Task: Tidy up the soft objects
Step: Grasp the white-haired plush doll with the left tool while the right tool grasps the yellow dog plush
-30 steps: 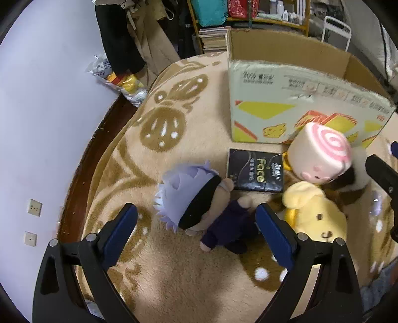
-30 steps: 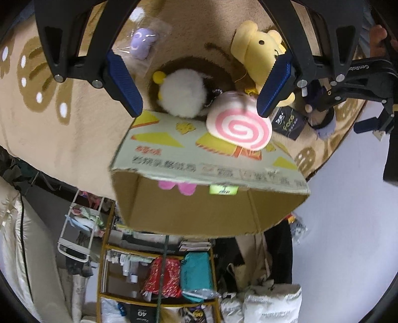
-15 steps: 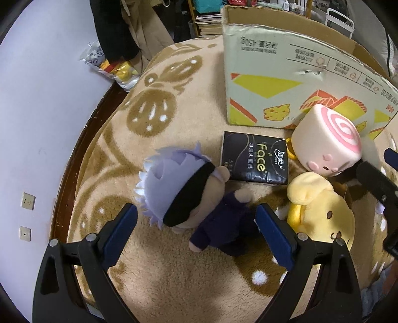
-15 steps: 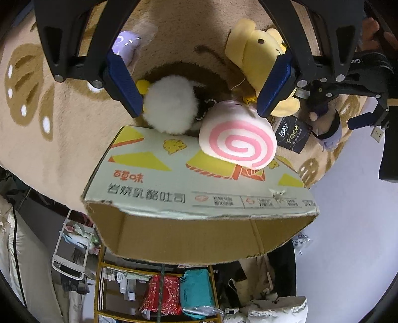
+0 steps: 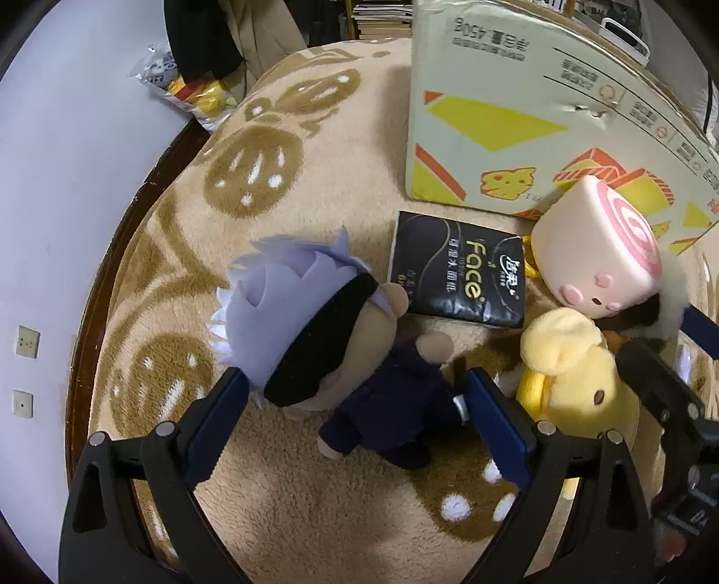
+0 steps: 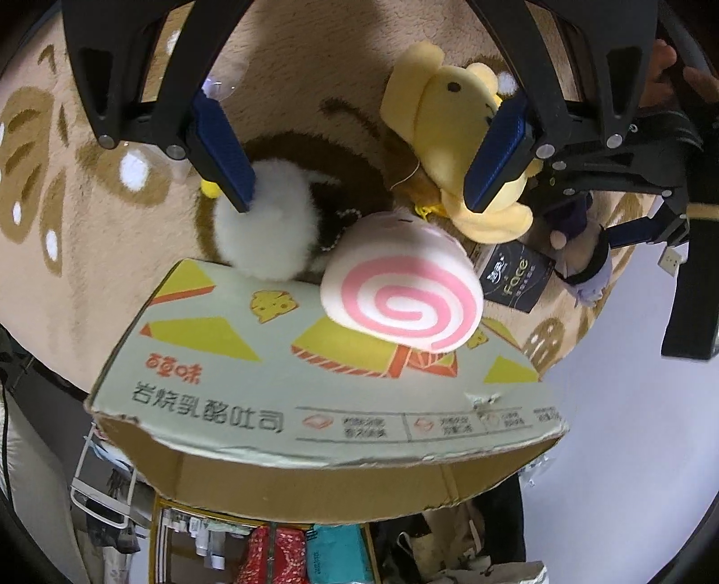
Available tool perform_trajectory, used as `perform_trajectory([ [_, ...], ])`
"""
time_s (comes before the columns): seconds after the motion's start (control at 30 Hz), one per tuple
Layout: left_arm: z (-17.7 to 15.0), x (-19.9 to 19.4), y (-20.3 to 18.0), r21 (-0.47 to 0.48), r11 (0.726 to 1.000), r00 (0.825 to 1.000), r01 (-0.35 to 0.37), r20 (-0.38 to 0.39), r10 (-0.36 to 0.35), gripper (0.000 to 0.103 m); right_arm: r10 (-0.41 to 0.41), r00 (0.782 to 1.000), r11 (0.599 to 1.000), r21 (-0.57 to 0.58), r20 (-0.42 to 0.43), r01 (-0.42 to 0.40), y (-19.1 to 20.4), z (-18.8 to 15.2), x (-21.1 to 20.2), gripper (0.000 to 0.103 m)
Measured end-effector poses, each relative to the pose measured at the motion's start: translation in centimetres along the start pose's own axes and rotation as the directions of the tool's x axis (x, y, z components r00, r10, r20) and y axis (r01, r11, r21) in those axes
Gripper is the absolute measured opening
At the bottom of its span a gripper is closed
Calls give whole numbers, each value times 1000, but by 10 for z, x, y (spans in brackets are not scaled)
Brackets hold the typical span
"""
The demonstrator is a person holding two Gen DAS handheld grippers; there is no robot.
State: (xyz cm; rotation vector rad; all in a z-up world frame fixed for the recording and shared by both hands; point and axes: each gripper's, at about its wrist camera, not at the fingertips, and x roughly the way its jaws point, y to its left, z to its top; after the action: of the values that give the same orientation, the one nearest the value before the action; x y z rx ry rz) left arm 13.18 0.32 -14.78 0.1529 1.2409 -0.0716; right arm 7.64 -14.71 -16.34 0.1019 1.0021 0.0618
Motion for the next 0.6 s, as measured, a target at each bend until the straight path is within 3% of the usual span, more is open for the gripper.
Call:
perform_trajectory([
  [0.43, 1, 8, 6, -7, 1000, 1000, -12, -1, 12, 82, 39, 999, 999, 8, -16, -39, 0, -2, -4, 97],
  [0.6, -7, 4, 6, -5, 1000, 1000, -7, -25, 7, 71, 46, 998, 999, -10, -46, -47, 5, -11, -4, 97],
])
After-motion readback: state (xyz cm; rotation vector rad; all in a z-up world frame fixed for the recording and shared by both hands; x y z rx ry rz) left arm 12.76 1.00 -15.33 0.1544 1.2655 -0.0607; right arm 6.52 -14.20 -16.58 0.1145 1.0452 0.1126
